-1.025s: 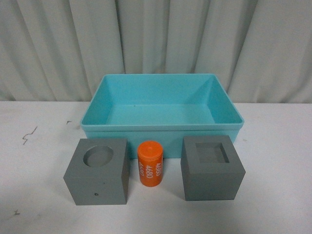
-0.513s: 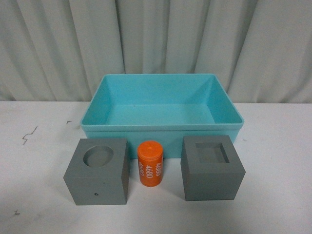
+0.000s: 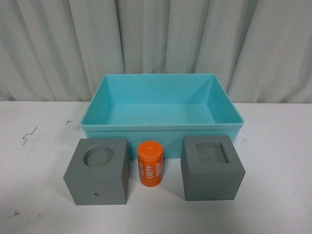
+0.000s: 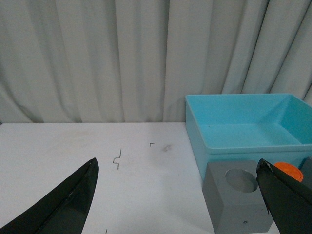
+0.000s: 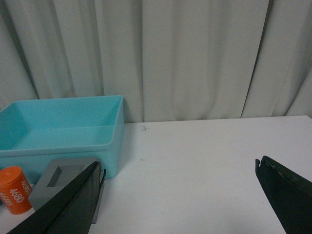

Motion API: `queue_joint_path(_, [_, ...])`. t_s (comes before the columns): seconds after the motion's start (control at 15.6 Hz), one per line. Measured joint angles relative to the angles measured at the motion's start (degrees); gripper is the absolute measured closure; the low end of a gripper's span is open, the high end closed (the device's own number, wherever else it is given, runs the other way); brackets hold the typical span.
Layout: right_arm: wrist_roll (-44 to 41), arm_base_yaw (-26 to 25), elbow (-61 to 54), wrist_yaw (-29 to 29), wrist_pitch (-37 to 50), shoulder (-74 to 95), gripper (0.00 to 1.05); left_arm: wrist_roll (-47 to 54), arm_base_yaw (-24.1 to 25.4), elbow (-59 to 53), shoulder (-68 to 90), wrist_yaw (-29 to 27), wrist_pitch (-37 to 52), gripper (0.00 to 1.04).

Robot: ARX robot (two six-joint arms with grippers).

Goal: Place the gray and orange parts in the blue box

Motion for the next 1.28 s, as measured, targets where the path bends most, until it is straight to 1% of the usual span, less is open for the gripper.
queue_joint_path(1.28, [0.00, 0.00, 0.00, 0.00, 0.00, 0.00, 0.06, 0.00, 0.00, 0.00, 0.00, 0.00, 0.00, 0.07])
